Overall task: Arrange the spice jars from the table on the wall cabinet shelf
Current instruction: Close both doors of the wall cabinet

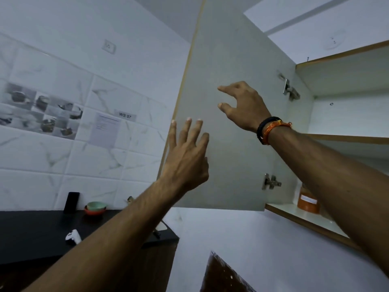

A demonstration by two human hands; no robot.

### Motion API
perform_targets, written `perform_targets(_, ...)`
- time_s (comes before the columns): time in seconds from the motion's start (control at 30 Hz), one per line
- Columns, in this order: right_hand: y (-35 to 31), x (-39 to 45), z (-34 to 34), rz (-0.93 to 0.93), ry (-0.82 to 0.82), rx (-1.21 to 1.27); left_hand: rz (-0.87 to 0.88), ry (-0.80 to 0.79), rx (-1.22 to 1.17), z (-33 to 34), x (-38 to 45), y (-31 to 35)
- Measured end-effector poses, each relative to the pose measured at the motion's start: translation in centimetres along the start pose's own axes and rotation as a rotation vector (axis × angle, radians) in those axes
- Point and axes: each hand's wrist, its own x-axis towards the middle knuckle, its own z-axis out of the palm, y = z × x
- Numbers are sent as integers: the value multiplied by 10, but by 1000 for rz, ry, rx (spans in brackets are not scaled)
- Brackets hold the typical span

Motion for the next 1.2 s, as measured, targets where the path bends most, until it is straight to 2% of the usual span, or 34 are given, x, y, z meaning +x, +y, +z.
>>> perform_targets(0.1,-16,21,6,-53,18,-30,-154,-10,-126,6,-11,-14)
perform_targets(0.3,-47,49,28,-66,23,-3,-440,-31,-589,17,-20,-32)
perform_targets(0.4,-57,54,41,-48,39,-2,-492,-47,-657,22,-21,-36)
perform_targets(0.57,-70,56,53,9,114,-42,-551,16,-662,25,-24,-30)
perform_targets(0.67,-75,55,52,36,151,-75,-547,100,-658,21,-26,-22)
perform_targets(0.87,-79,41,34,56,253,-24,-437,256,-804,2,-35,-11)
perform_targets(1.2,-39,-27,-36,22,525,182,-233,188,-1221,-32,-50,64)
